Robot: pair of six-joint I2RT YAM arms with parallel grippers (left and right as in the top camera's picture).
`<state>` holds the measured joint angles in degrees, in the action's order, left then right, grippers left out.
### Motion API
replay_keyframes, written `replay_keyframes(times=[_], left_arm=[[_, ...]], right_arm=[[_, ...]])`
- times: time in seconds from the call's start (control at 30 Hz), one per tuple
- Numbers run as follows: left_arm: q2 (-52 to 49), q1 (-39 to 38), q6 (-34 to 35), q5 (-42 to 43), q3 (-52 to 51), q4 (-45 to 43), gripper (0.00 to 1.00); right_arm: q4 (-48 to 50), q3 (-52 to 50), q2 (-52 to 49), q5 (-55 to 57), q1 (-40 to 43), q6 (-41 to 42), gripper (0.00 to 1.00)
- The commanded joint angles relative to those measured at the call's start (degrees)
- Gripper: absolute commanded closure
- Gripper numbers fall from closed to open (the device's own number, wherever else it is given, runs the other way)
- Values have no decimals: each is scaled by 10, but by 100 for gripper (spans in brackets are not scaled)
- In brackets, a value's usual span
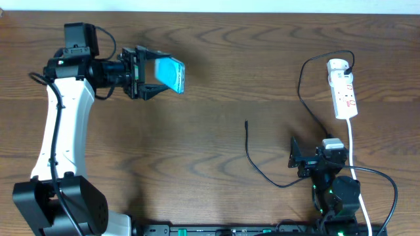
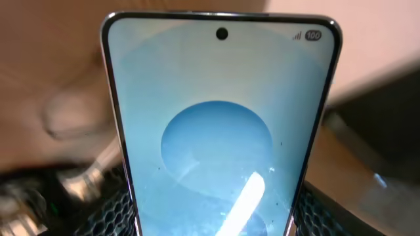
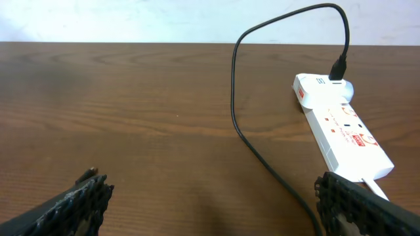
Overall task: Plug charger to phone and switch on socket
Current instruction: 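Lift the phone with the left gripper and tilt it upright, then move the right gripper over the black cable's USB-C plug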
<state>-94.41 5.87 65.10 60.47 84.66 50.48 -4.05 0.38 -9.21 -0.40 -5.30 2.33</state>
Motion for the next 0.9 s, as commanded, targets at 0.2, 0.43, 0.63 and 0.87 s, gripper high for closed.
replay_keyframes(times=[0.2, 0.43, 0.63, 0.87], left_arm=[[4, -46, -71, -410, 4, 99, 93], [4, -77, -96, -481, 3, 114, 93], [4, -82, -96, -498, 3, 125, 93], [4, -82, -96, -498, 3, 141, 93]], right_arm=[[-3, -1, 4, 1, 5, 0, 1], [-3, -1, 4, 1, 5, 0, 1], [-3, -1, 4, 1, 5, 0, 1], [3, -1, 4, 3, 5, 0, 1]])
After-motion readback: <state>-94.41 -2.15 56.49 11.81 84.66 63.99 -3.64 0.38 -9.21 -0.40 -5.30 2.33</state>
